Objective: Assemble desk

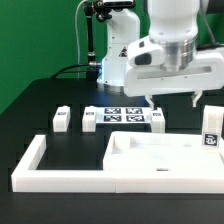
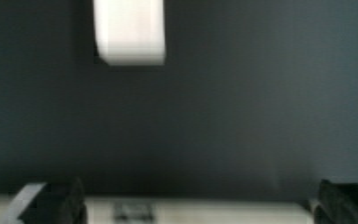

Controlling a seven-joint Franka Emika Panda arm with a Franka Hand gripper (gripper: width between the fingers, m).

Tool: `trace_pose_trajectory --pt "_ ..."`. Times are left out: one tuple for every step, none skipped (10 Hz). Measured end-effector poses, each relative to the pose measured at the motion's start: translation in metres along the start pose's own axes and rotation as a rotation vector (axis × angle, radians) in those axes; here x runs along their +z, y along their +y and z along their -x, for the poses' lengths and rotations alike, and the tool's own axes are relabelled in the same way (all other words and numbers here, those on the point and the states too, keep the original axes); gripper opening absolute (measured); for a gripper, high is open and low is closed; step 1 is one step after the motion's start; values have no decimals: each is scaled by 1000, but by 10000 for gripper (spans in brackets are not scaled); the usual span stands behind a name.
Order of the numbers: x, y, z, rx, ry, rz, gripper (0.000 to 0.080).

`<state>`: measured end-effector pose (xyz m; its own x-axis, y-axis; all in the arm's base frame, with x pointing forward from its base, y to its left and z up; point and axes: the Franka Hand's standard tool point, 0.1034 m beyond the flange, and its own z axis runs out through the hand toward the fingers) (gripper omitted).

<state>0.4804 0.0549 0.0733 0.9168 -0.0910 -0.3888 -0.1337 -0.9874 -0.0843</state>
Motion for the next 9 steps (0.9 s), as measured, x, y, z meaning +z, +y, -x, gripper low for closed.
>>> trace_pose_trajectory --pt "4 9 2 49 -129 3 649" --pt "8 10 6 70 -250 6 649" --pt "9 11 2 75 -294 8 649" --pt "10 13 6 80 -361 7 649" --pt "12 16 7 86 -426 7 649" --pt "16 17 3 88 -443 9 649" --pt "26 15 3 88 -426 7 649" --pt "36 14 12 100 -452 16 649" --pt "37 10 14 108 -455 22 649"
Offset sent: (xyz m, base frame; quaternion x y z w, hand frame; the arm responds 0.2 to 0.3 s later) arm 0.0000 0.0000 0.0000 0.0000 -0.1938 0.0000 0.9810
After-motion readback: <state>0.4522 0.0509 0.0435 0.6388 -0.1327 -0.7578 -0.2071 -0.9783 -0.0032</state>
